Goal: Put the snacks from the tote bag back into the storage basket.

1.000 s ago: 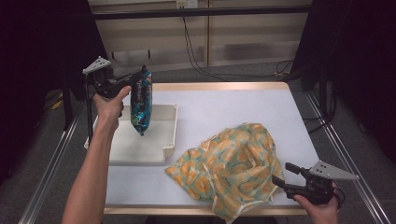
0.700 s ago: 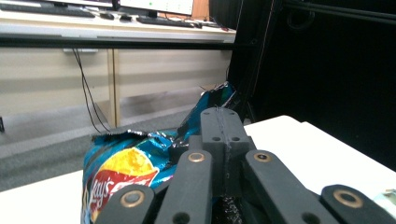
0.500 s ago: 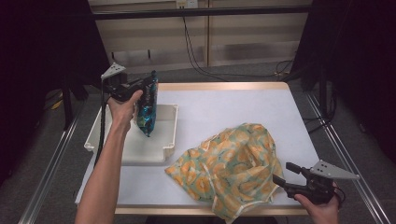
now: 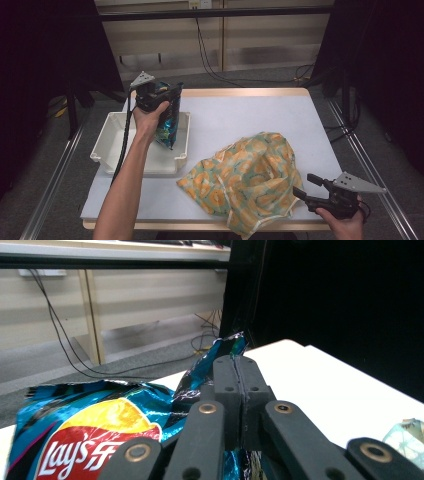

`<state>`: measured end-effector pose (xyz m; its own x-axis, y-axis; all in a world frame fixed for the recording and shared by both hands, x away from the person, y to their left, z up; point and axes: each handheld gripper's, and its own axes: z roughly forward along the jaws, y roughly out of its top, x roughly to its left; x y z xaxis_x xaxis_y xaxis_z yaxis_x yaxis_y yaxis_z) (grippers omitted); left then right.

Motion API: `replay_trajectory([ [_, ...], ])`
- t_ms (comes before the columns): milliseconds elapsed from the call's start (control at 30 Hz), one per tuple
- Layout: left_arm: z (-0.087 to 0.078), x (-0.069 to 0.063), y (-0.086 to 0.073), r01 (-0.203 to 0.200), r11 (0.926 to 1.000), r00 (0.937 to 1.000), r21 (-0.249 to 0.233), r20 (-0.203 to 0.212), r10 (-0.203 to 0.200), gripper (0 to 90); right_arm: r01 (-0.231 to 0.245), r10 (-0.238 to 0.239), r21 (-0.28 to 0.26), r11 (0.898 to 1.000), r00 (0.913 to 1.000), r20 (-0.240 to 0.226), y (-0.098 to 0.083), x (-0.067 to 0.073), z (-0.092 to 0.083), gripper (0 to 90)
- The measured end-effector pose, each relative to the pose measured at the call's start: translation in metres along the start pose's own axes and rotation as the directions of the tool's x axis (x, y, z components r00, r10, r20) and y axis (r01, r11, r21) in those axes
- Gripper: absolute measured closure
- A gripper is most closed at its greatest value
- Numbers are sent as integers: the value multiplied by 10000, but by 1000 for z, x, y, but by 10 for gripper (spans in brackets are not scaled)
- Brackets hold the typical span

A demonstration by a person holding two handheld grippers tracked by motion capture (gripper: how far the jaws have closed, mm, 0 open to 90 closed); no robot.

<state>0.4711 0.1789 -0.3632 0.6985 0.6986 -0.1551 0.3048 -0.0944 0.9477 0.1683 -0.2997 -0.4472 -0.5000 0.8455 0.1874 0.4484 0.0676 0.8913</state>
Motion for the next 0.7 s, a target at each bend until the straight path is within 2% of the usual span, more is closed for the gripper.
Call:
replay_trajectory([
  [233,4,0,-2,-91,9999,9999,127,105,90,897,-64,64,-19,10000,10000,23,-1,-2,-1,255],
  [300,4,0,-2,-150,9996,9999,219,-6,150,897,-63,63,5,10000,10000,6,-1,-2,0,255],
  [333,5,-1,-4,60,10000,9999,39,139,-61,896,-41,41,13,10000,10000,1,-1,-2,0,255],
  [367,6,-1,-5,-68,9998,10000,193,56,67,894,-32,32,24,10000,10000,-11,-1,-2,0,255],
  [467,8,-4,-7,-399,9985,9991,387,168,393,892,-38,38,23,10000,10000,-23,-1,-1,1,255],
  [533,8,-4,-8,-453,9980,9988,448,221,444,891,-45,45,21,10000,10000,-27,-1,-1,0,255],
  [567,8,-5,-8,-319,9986,9994,429,170,312,890,-37,37,17,10000,10000,-20,-1,-2,0,255],
  [633,7,-5,-9,-401,9978,9990,532,235,389,881,-55,55,33,10000,10000,-3,-1,-2,0,255],
  [700,9,-7,-11,-644,9945,9976,829,323,619,871,-40,40,34,10000,10000,-3,-1,-3,0,255],
])
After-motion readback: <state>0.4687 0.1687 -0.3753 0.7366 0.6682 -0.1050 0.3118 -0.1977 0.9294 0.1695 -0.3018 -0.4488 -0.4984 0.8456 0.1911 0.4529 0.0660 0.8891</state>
